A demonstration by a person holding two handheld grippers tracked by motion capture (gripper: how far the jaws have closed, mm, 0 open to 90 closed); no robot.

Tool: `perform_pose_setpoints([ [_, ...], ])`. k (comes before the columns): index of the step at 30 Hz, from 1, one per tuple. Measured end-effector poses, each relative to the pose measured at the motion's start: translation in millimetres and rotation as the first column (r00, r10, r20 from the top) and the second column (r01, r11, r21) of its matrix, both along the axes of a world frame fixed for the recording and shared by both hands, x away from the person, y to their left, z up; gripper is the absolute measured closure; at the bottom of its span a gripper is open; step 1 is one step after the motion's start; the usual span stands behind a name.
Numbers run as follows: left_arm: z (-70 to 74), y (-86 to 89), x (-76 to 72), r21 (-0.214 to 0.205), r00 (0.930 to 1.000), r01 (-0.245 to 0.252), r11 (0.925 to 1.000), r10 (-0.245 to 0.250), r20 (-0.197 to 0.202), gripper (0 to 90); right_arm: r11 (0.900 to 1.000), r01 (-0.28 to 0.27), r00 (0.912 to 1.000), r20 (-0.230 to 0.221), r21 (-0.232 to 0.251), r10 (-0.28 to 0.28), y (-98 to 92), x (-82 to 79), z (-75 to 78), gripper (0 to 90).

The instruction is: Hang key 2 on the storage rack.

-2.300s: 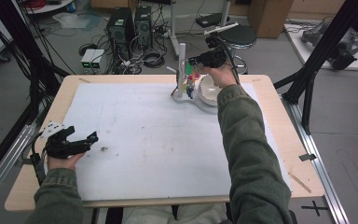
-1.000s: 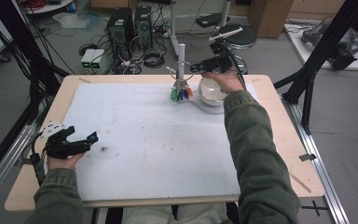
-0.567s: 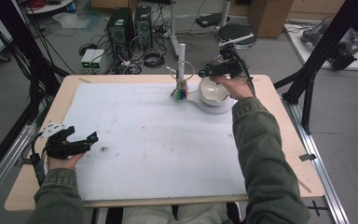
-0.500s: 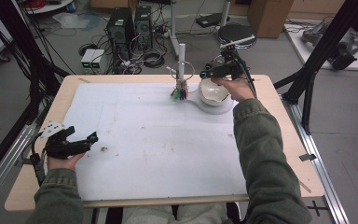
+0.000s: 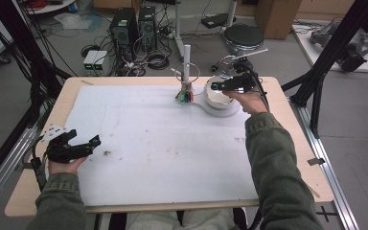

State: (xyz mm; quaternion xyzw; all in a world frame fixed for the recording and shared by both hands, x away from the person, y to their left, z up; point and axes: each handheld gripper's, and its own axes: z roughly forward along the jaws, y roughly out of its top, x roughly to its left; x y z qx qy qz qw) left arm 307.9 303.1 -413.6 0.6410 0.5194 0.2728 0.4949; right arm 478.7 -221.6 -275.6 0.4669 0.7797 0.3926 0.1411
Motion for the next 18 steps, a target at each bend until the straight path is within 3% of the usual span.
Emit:
perform_pose_setpoints([
  [18, -0.1, -0.2, 0.0, -0.003, 1.0000, -0.005, 1.0000, 0.005, -0.002, 2.3, 0.9999, -0.009, 0.9994, 0.032, -0.012, 0.009, -14.8, -18.9, -15.0, 0.6],
])
